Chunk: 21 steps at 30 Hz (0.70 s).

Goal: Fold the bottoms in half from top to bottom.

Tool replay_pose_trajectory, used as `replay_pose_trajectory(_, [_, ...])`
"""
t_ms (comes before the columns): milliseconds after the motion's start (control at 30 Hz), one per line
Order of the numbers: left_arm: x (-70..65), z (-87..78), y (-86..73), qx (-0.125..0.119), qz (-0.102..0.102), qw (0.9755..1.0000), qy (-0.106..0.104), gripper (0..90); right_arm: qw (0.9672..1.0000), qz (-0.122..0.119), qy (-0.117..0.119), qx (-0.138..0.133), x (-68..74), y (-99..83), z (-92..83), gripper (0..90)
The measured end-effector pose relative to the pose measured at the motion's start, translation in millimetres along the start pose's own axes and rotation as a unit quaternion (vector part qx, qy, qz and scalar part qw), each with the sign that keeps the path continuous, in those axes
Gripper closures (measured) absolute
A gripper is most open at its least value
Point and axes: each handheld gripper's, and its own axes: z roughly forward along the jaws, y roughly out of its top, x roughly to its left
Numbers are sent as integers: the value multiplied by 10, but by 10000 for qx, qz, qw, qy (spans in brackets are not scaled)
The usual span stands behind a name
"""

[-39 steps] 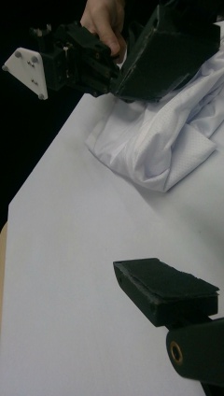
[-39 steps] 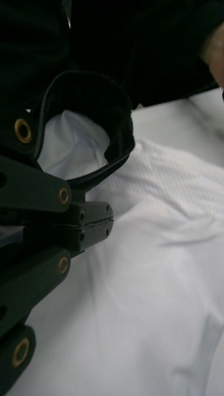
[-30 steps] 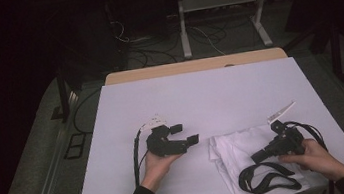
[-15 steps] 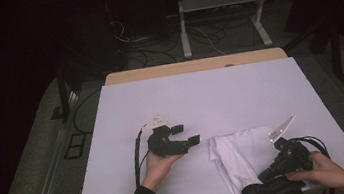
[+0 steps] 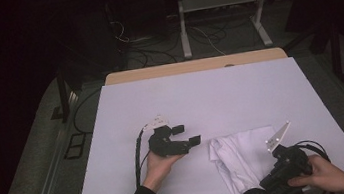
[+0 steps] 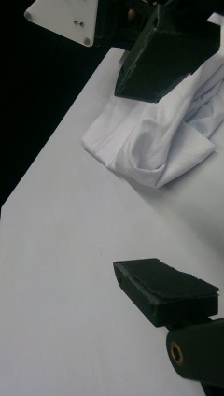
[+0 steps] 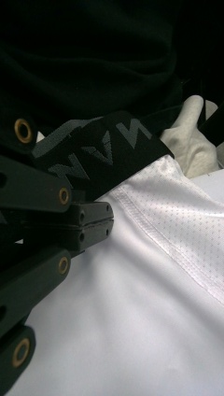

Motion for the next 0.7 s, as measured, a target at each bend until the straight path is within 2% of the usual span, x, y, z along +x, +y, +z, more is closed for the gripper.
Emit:
replay_pose_trajectory(133, [0, 3, 1, 1, 4, 10000, -2, 125, 9999, -59, -84, 6, 16, -1, 8, 888])
replay_pose_trajectory(367, [-8, 6, 6, -16, 12, 10000, -12, 124, 9999, -102, -89, -38, 40, 8, -22, 864])
replay_pose_trajectory(467, [-11, 12, 9, -8, 13, 10000, -27, 123, 9995, -197, -163, -200, 86, 20, -99, 814])
replay_pose_trajectory(600, [-22, 25, 17, -6, 23, 10000, -47, 122, 9976, -326, -311, -531, 132, 41, -219, 750])
replay_pose_trajectory(700, [-36, 38, 20, 7, 24, 10000, -83, 120, 9961, -348, -466, -668, 140, 63, -309, 691])
